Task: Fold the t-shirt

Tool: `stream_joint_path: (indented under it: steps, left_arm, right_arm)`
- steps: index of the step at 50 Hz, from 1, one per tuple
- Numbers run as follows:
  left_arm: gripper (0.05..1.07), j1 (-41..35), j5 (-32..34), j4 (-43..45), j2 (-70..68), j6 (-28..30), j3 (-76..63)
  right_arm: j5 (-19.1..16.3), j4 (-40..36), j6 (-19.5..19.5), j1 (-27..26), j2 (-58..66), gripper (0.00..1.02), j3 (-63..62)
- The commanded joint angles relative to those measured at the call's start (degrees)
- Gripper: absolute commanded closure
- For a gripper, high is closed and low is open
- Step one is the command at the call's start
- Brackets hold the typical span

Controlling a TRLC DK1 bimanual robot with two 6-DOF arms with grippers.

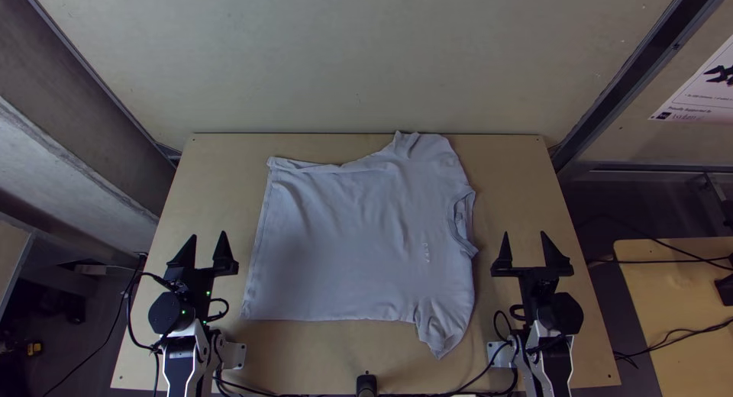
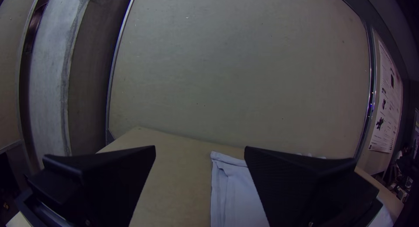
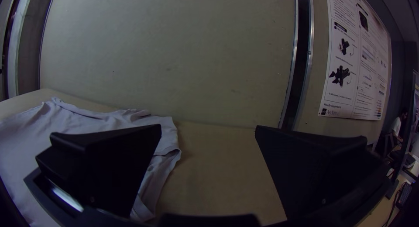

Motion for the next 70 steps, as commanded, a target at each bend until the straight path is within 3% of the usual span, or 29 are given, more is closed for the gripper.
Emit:
stream_joint_path:
  steps: [1, 3, 51, 70]
  left_arm:
    - [0.10, -0.30, 0.24, 1.01, -0.45, -0.97, 0.03]
    - [0.10, -0.56, 0.15, -2.15, -0.45, 0.17, -2.52]
    - [0.10, -1.09, -0.64, -1.98, -0.45, 0.96, -2.00]
    - [0.10, -1.27, -0.11, -1.80, 0.43, 1.67, 3.01]
  right_arm:
    - [0.12, -1.96, 0.63, -0.77, -0.19, 0.04, -1.43]
    - [0.12, -2.04, 0.63, -0.77, -0.19, 0.04, -1.52]
    - [0.20, -1.87, 1.16, -0.15, -0.19, 0.04, -1.08]
    - [0.20, -2.48, 1.24, 0.20, 0.52, 0.04, 5.07]
